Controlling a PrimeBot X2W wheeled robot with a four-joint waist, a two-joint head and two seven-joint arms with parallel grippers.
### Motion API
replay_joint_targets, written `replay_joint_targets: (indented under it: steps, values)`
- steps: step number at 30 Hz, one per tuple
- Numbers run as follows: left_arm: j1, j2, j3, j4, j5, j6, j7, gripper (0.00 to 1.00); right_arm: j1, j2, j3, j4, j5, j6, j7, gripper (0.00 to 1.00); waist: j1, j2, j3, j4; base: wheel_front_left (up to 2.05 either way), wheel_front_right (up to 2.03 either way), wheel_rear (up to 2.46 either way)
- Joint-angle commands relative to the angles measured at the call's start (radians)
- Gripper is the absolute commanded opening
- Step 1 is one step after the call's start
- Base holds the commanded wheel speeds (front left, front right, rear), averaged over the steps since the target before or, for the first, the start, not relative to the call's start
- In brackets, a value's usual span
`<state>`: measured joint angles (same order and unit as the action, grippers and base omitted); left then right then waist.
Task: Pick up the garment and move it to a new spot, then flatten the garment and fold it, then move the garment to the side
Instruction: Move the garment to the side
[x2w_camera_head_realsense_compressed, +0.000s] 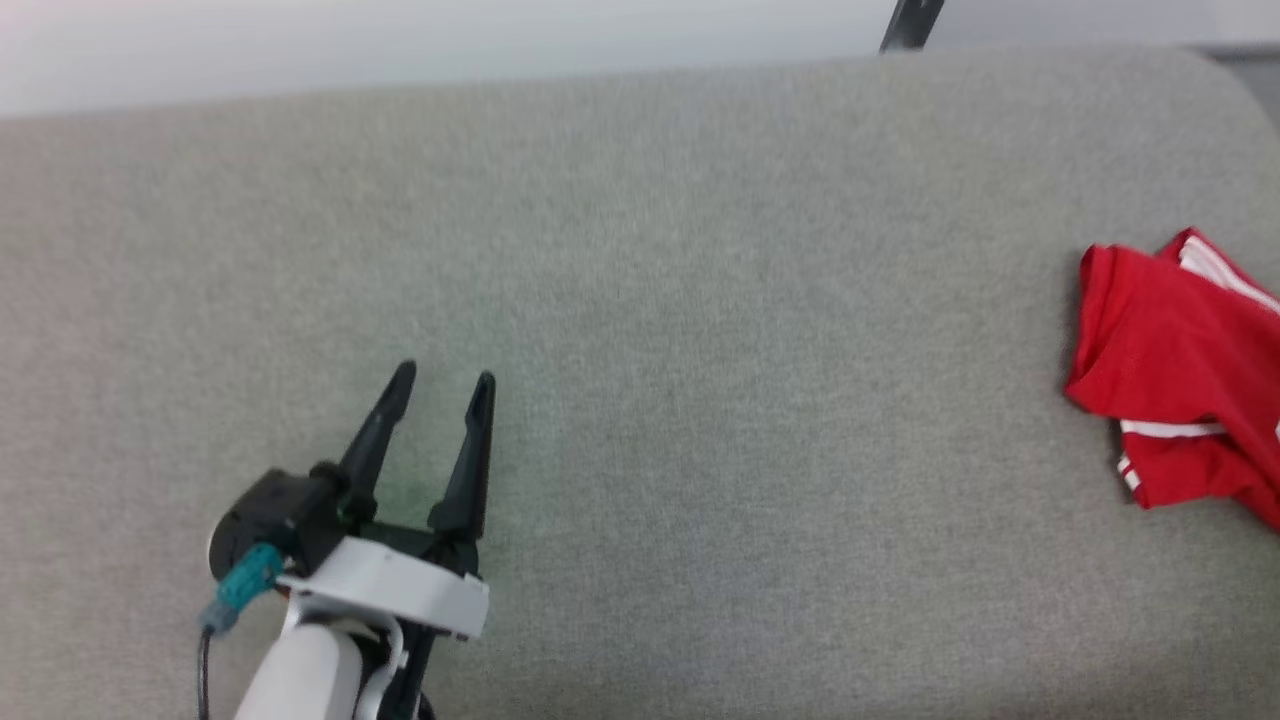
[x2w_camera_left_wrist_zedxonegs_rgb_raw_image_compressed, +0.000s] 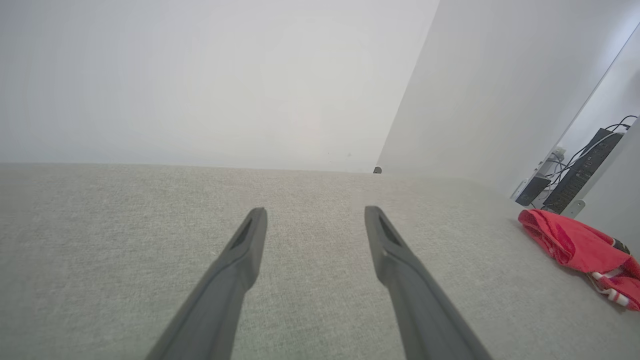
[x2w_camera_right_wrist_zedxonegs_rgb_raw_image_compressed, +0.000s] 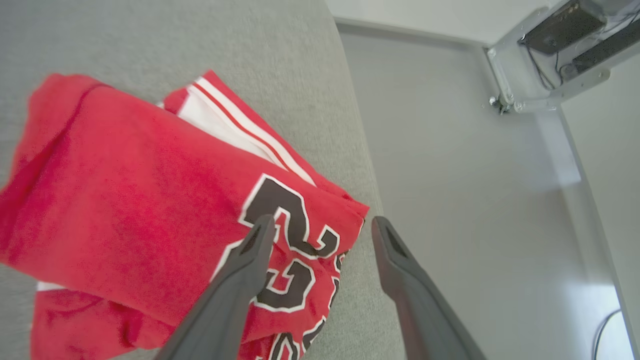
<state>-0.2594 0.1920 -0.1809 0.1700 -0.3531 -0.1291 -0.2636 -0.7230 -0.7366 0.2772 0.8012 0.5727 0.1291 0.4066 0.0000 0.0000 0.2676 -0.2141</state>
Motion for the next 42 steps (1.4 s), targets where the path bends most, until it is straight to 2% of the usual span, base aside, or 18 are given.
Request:
replay_joint_targets:
  steps: [1, 7, 13, 22, 27, 34, 42]
  values:
    - [0.031, -0.008, 0.01, -0.006, -0.008, -0.002, 0.0, 1.0, 0.035, -0.009, 0.009, -0.052, 0.005, 0.002, -0.03, 1.0, 0.0, 0.0, -0.111, 0.006, 0.0, 0.0, 0.0]
    - [0.107, -0.035, 0.03, -0.018, -0.013, -0.002, 0.0, 1.0, 0.156, 0.0, 0.007, -0.248, -0.001, 0.001, -0.177, 1.0, 0.0, 0.0, -0.204, 0.021, 0.0, 0.0, 0.0]
    - [0.162, -0.052, 0.046, -0.035, -0.009, -0.002, 0.0, 1.0, 0.288, 0.049, -0.025, -0.394, -0.066, 0.001, -0.375, 1.0, 0.0, 0.0, -0.256, 0.054, 0.0, 0.0, 0.0]
    - [0.218, -0.074, 0.07, -0.065, 0.014, -0.002, 0.0, 1.0, 0.458, 0.194, -0.089, -0.454, -0.193, 0.001, -0.617, 1.0, 0.0, 0.0, -0.289, 0.128, 0.0, 0.0, 0.0]
    - [0.249, -0.086, 0.091, -0.067, 0.022, -0.002, 0.0, 1.0, 0.535, 0.292, -0.13, -0.478, -0.255, 0.001, -0.664, 1.0, 0.0, 0.0, -0.296, 0.161, 0.0, 0.0, 0.0]
    - [0.287, -0.104, 0.119, -0.068, 0.049, -0.002, 0.0, 1.0, 0.636, 0.419, -0.192, -0.532, -0.334, 0.001, -0.672, 1.0, 0.0, 0.0, -0.305, 0.19, 0.0, 0.0, 0.0]
    - [0.31, -0.1, 0.118, -0.059, 0.105, -0.002, 0.0, 1.0, 0.721, 0.498, -0.218, -0.603, -0.383, 0.001, -0.672, 1.0, 0.0, 0.0, -0.31, 0.195, 0.0, 0.0, 0.0]
